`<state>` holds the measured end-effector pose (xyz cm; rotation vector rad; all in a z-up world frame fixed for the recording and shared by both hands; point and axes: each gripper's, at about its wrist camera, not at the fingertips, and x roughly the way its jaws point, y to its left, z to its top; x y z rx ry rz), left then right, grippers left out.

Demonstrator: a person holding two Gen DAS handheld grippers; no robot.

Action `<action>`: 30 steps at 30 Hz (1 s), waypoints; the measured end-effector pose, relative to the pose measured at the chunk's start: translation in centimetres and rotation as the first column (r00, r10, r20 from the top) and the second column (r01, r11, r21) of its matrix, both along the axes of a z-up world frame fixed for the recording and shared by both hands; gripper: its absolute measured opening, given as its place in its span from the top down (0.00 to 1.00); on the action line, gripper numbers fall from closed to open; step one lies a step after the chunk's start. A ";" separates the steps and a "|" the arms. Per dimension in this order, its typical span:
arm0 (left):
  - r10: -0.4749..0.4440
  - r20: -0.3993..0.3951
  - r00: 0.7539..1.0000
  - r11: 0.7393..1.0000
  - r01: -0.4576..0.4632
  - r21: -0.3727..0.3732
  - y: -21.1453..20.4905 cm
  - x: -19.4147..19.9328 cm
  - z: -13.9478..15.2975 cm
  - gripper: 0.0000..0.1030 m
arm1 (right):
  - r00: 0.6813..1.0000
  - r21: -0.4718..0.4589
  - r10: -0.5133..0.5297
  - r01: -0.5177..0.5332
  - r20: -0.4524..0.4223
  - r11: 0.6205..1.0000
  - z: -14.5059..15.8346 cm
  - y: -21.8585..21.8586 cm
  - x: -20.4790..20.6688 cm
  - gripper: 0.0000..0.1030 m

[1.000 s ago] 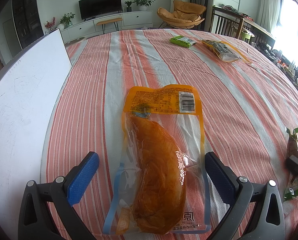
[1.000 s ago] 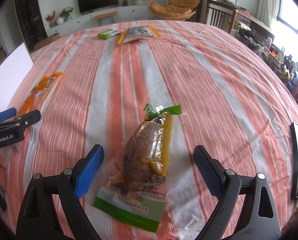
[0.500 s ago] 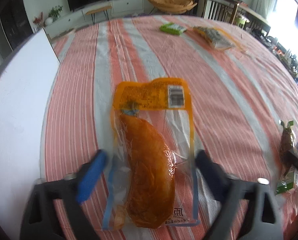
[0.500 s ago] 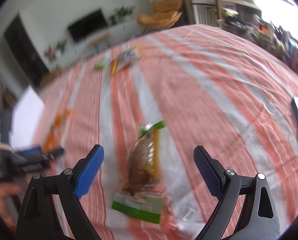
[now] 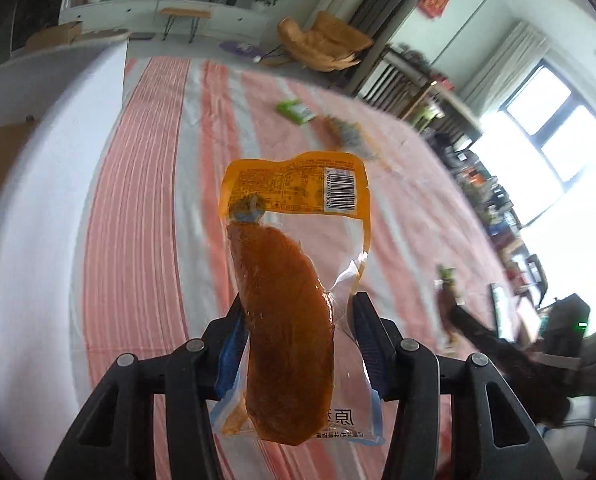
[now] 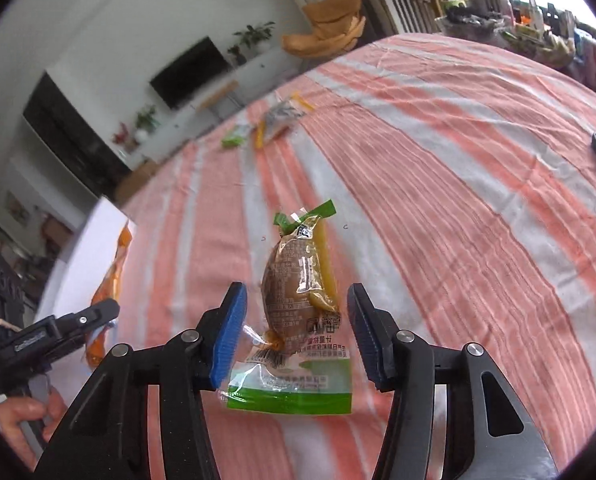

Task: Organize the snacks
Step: 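Grasp the orange pouch with the left gripper while the right gripper grasps the brown snack, then drop the orange pouch into the box while the right gripper drops the brown snack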

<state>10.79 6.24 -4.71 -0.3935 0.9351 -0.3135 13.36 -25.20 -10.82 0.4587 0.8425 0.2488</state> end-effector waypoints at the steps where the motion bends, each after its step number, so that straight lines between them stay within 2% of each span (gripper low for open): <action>1: -0.001 0.023 1.000 1.000 0.001 -0.007 0.7 -0.8 1.2 0.51 | 1.000 0.018 0.015 -0.015 0.007 1.000 0.6 0.4 -0.4 0.47; 5: 0.053 0.120 0.991 0.998 -0.058 0.037 6.2 -4.7 5.9 0.50 | 0.987 0.067 0.143 -0.148 0.072 0.987 5.1 5.2 -1.4 0.47; 7: 0.128 0.149 0.981 0.985 -0.143 0.095 10.0 -6.8 7.3 0.49 | 0.966 0.102 0.234 -0.245 0.111 0.964 7.7 8.7 -1.7 0.47; 8: 0.165 0.157 0.974 0.975 -0.185 0.125 11.7 -7.6 7.7 0.49 | 0.944 0.118 0.300 -0.317 0.141 0.941 9.4 11.3 -2.0 0.47; 10: 0.250 0.165 0.954 0.941 -0.279 0.190 15.3 -9.1 8.2 0.39 | 0.888 0.131 0.419 -0.445 0.190 0.886 12.3 16.5 -2.5 0.47; 11: 0.299 0.165 0.940 0.916 -0.331 0.227 17.3 -10.0 8.1 0.35 | 0.857 0.135 0.473 -0.503 0.205 0.853 13.4 19.0 -2.8 0.46; 13: 0.392 0.157 0.906 0.855 -0.422 0.301 20.4 -11.1 7.8 0.17 | 0.790 0.142 0.576 -0.608 0.209 0.781 14.8 24.2 -3.0 0.38; 15: 0.479 0.143 0.866 0.802 -0.498 0.330 23.2 -12.3 7.5 0.14 | 0.746 0.121 0.640 -0.663 0.182 0.738 15.2 28.2 -2.9 0.31; 17: 0.531 0.157 0.833 0.772 -0.551 0.317 24.7 -13.6 7.7 0.14 | 0.728 0.093 0.665 -0.683 0.164 0.725 15.2 30.3 -2.9 0.31; 19: 0.554 0.179 0.813 0.756 -0.581 0.301 25.3 -14.4 8.0 0.09 | 0.741 0.066 0.648 -0.665 0.175 0.744 14.7 29.7 -2.9 0.31; 21: 0.548 0.195 0.813 0.766 -0.582 0.275 24.6 -14.6 8.2 0.04 | 0.772 0.014 0.611 -0.623 0.175 0.782 13.7 28.0 -2.6 0.27; 22: 0.534 0.202 0.821 0.781 -0.571 0.254 24.1 -14.6 8.1 0.04 | 0.797 -0.033 0.581 -0.584 0.166 0.811 12.8 26.7 -2.3 0.27; 25: 0.436 0.208 0.876 0.861 -0.473 0.186 21.6 -13.3 8.5 0.04 | 0.872 -0.222 0.469 -0.435 0.139 0.873 9.3 22.0 -0.7 0.27; 27: 0.329 0.215 0.919 0.920 -0.363 0.144 17.8 -11.4 8.7 0.04 | 0.915 -0.380 0.380 -0.308 0.132 0.872 6.3 18.8 0.1 0.27; 30: 0.156 0.211 0.965 0.976 -0.184 0.120 11.4 -9.9 8.6 0.00 | 0.968 -0.567 0.234 -0.143 0.091 0.811 1.2 13.4 1.4 0.27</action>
